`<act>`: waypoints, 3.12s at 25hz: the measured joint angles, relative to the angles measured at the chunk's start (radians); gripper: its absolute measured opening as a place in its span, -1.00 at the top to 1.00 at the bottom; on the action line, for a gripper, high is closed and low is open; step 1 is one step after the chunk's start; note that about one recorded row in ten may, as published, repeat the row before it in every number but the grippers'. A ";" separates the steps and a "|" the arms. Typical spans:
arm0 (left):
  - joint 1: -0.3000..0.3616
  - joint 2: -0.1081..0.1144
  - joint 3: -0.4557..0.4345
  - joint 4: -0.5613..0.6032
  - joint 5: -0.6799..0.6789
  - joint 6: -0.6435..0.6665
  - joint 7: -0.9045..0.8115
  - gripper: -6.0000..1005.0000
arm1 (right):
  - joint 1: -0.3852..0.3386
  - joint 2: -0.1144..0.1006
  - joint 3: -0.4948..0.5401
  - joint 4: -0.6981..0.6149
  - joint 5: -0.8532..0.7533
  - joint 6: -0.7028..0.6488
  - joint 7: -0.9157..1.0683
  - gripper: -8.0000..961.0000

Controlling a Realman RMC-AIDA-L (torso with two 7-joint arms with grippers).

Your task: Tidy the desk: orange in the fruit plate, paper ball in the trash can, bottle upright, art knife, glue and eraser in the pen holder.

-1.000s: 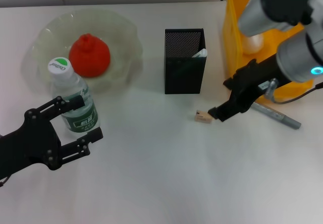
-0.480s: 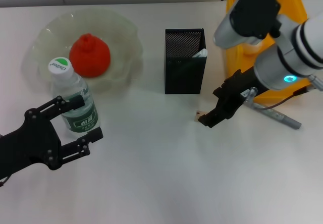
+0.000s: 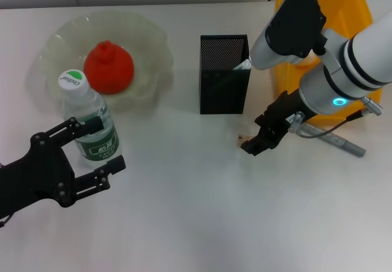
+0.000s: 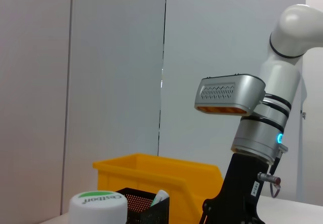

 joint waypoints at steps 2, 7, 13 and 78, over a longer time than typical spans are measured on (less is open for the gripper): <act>0.000 0.000 0.000 0.000 0.000 0.000 0.000 -0.56 | 0.000 0.000 -0.006 0.002 0.000 0.004 -0.001 -0.41; 0.000 0.000 -0.001 -0.002 0.000 0.000 0.000 -0.56 | 0.008 0.000 -0.032 0.022 -0.001 0.024 -0.001 -0.23; -0.001 0.000 -0.002 -0.003 0.000 0.000 0.000 -0.56 | 0.019 0.001 -0.058 0.050 -0.001 0.048 0.000 0.12; -0.020 -0.002 0.004 -0.004 0.077 0.036 0.000 -0.56 | -0.189 0.002 0.262 -0.579 -0.031 -0.466 0.119 -0.36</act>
